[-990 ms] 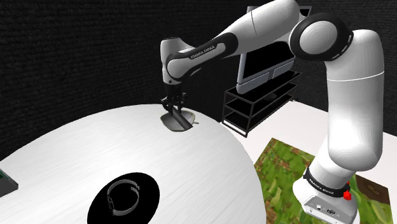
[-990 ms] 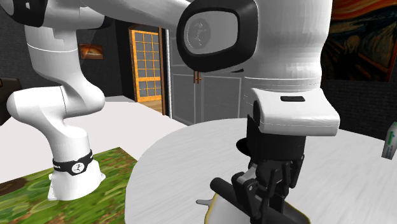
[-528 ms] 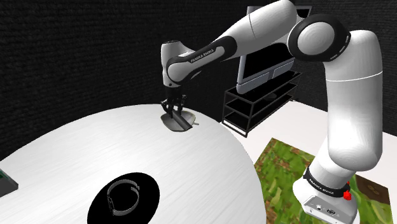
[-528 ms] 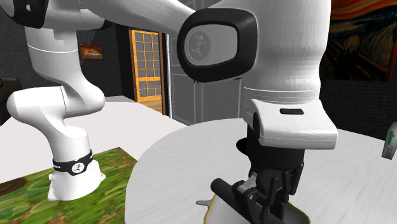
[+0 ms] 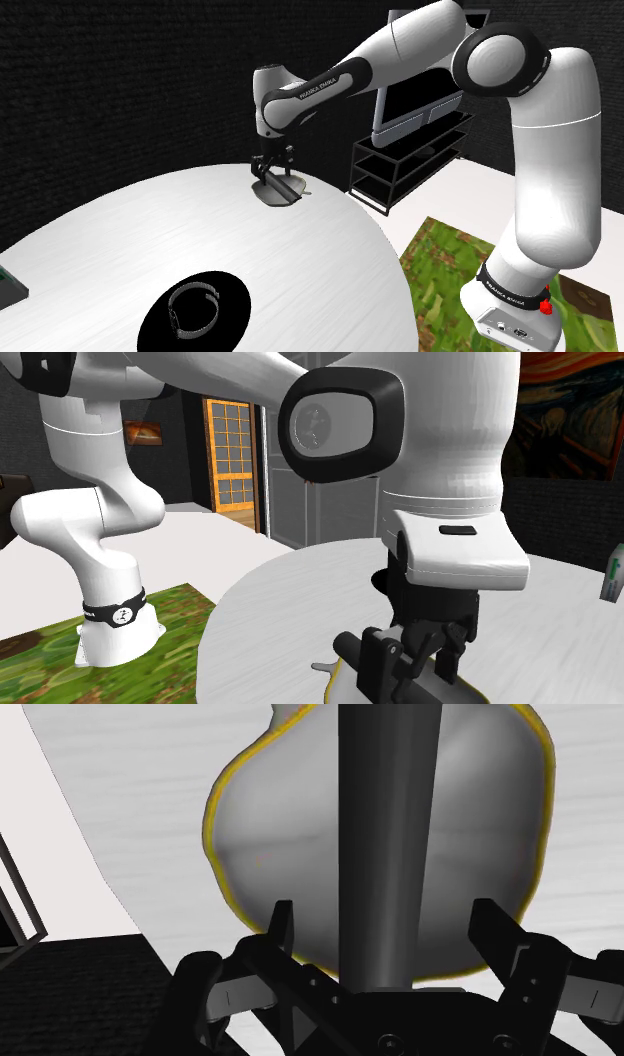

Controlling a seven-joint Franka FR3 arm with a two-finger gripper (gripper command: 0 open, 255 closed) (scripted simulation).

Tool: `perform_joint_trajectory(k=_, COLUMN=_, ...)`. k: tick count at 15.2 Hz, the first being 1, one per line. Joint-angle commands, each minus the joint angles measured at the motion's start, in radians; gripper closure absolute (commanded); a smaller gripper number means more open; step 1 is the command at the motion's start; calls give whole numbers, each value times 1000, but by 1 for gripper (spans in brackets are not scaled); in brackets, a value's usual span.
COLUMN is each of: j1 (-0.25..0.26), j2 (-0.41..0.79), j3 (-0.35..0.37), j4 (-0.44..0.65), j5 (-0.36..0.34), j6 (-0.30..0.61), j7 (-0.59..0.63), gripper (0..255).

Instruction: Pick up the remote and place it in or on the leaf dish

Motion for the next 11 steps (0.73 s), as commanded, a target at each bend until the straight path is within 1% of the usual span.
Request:
perform_joint_trajectory(k=1, j1=0, j2=0, j3=0, j4=-1, j5=0, j6=1, j7=1, gripper=0)
perform_joint_trajectory(k=5, j1=-5, j2=-45, j3=8, j4=63, j5=17, j6=-107, j7=-10, gripper=0)
perform_joint_trajectory(k=11, j1=-5, j2=-45, j3=7, j4=63, j5=17, j6=-107, j7=-10, gripper=0)
